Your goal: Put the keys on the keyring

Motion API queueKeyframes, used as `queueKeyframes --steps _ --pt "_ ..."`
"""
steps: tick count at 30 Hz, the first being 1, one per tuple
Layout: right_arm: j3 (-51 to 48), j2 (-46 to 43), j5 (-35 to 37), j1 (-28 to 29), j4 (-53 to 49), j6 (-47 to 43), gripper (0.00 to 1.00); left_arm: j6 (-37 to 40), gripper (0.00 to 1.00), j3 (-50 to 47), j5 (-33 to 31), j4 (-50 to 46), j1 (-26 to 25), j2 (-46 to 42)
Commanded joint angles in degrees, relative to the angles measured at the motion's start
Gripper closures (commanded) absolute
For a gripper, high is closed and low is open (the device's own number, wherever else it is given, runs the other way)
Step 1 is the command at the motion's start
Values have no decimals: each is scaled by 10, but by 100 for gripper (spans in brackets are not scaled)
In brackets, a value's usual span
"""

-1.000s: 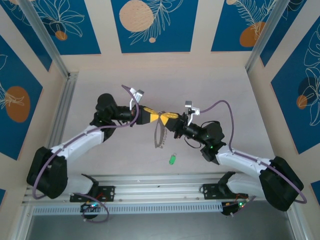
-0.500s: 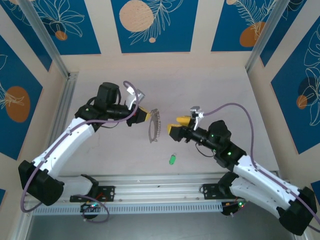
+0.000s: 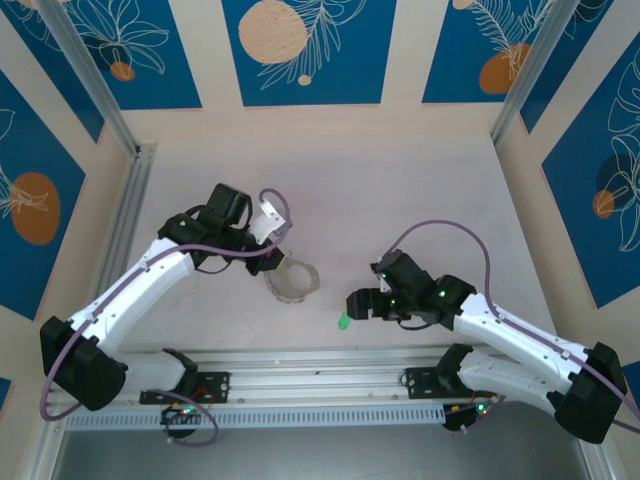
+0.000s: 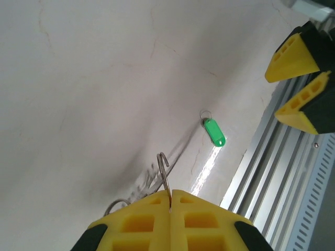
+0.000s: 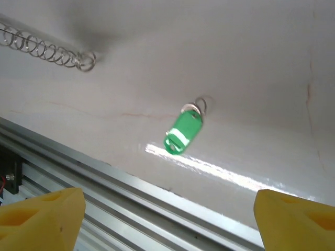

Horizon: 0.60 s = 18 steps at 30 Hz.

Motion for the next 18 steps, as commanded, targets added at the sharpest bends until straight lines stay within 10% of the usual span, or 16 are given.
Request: queueKeyframes --steps 1,18 --pt "-23 14 -18 4 8 33 17 8 100 -18 25 16 -5 -27" --pt "37 271 -20 22 169 17 34 -3 100 -63 22 59 -4 -54"
